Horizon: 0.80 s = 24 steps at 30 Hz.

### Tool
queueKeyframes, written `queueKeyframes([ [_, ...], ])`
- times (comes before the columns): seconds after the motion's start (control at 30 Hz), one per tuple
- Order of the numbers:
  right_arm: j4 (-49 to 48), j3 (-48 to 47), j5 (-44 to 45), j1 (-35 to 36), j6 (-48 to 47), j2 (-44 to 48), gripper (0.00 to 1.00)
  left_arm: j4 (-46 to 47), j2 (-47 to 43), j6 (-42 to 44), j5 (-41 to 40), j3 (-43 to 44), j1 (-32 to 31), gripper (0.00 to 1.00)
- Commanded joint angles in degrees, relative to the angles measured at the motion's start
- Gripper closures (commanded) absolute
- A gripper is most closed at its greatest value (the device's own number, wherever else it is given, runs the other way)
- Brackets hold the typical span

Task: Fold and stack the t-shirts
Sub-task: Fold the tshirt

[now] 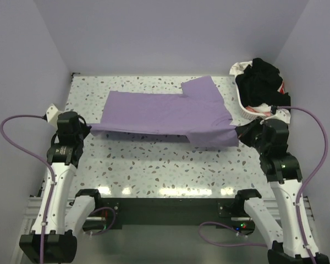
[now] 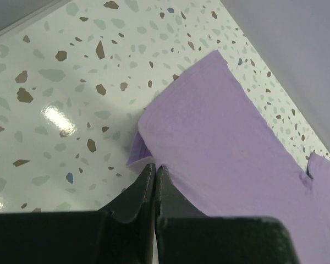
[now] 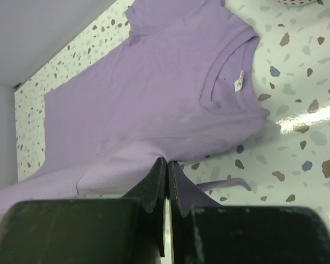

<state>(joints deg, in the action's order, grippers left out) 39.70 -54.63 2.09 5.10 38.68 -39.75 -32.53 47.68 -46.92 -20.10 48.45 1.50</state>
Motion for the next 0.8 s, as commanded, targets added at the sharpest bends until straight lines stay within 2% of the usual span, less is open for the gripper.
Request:
queueKeyframes([
  [0.0, 5.91, -0.74, 1.25, -0.45, -1.5, 3.7, 1.0, -4.64, -2.67, 1.48, -2.23, 1.3, 0.35, 1.0],
  [0.2, 9.43, 0.05, 0.99, -0.45, -2.9, 7.14, 1.0, -5.0, -5.23, 2.0, -2.14, -0.72, 0.26, 1.0],
  [0.4, 3.81, 7.16, -0.95, -0.45, -2.73, 1.79, 1.0, 2.2, 2.31, 1.92, 0.23, -5.11, 0.35, 1.0],
  [0.6, -6.03, 8.05, 0.02, -0.36, -2.64, -12.35, 1.0, 9.76, 15.93, 1.3, 1.73, -3.37, 0.35, 1.0],
  [0.77, -11.75, 3.93, 0.72, -0.44, -2.46, -25.35, 1.0, 11.27, 29.21, 0.69, 1.46, 3.22, 0.35, 1.0],
])
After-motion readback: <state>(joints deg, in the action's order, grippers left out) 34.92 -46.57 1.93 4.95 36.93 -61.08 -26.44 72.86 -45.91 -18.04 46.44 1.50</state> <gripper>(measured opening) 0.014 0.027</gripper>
